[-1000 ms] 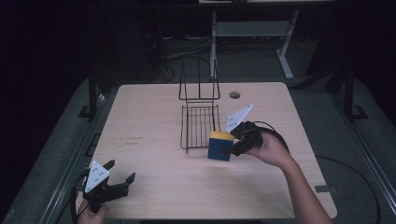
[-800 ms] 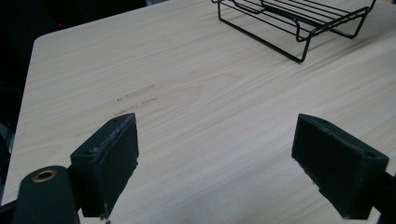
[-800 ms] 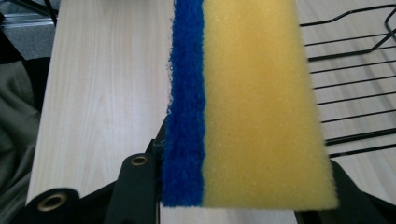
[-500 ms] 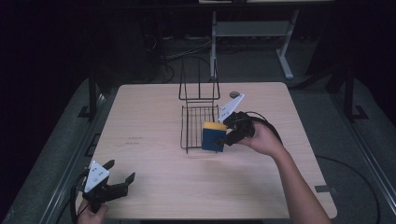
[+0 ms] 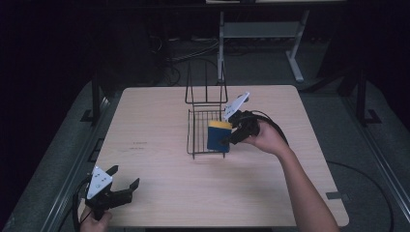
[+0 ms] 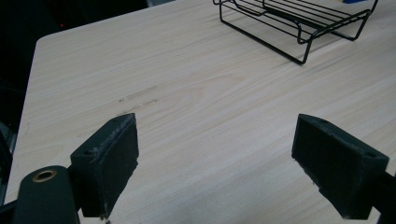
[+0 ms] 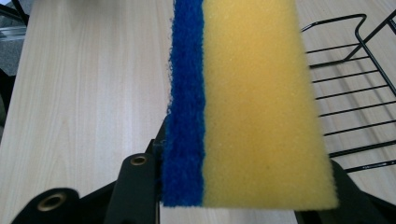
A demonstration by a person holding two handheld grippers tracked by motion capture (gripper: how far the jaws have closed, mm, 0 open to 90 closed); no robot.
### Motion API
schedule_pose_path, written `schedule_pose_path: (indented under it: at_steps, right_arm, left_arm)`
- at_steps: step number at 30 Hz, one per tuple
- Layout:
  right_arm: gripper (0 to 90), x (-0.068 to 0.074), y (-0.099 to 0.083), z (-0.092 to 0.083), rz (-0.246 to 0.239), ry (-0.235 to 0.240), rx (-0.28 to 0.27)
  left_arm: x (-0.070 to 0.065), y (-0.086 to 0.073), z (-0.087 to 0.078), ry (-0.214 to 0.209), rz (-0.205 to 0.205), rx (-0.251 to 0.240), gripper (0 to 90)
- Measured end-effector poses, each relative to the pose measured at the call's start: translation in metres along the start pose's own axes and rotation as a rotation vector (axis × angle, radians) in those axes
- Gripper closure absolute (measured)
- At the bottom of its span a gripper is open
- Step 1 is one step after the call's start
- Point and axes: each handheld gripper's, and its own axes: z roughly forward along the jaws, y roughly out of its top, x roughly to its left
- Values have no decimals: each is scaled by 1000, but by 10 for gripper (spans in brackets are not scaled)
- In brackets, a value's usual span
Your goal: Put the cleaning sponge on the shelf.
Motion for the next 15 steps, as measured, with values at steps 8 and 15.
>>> schedule_pose_path:
  at_steps: [8,15]
  right_arm:
    - [560,-12,8,6,-7,1,-1]
    - [560,-21,7,14,22,3,-2]
  left_arm:
    - [0,0,0,-1,1,-1,141]
    - [1,0,-1,2,-4,-2,141]
